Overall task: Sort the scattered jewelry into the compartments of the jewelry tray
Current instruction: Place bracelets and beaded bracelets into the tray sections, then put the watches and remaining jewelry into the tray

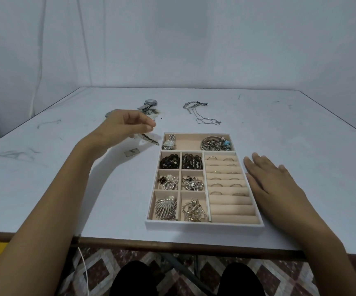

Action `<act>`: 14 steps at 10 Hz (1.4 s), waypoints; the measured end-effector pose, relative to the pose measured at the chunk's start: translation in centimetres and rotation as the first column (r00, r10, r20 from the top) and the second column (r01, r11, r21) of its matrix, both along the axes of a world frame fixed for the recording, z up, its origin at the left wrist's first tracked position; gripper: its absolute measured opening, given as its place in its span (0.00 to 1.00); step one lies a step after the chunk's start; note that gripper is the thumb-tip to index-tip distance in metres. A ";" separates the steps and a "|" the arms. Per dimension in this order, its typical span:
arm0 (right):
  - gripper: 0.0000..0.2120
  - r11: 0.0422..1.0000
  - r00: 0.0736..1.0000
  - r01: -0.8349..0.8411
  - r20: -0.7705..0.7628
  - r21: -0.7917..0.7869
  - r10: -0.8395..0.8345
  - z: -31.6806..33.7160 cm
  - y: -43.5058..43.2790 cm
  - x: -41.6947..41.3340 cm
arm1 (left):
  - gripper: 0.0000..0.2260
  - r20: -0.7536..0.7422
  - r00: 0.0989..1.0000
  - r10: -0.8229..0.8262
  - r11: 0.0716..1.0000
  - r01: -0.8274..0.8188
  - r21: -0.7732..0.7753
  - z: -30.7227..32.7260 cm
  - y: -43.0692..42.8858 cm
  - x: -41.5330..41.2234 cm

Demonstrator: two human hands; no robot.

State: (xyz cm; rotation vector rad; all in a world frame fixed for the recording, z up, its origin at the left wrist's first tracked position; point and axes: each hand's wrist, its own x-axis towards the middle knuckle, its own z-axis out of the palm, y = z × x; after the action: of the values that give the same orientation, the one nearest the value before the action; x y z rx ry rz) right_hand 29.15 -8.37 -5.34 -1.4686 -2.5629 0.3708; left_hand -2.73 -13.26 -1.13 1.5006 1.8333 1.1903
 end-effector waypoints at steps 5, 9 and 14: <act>0.34 0.999 0.996 -0.016 0.082 -0.033 0.018 0.4 0.2 0.0 | 0.18 -0.521 0.504 0.689 0.563 -0.825 -0.053 -4.0 5.3 -7.7; 0.09 0.998 0.992 -0.042 -0.120 0.053 0.048 7.3 6.6 -5.2 | 0.13 -0.325 0.627 0.708 0.668 -0.744 0.020 -4.4 6.4 -8.6; 0.07 0.934 0.924 -0.043 -0.371 -0.353 -0.098 5.4 13.9 -30.7 | 0.12 0.448 0.653 0.610 0.717 -0.696 0.039 -2.9 6.6 -8.0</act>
State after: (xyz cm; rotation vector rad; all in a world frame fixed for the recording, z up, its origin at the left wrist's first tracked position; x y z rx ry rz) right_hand -1.60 5.53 0.06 -1.3625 -2.2334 1.0550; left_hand -10.69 -6.70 -4.05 0.5445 2.0448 1.9159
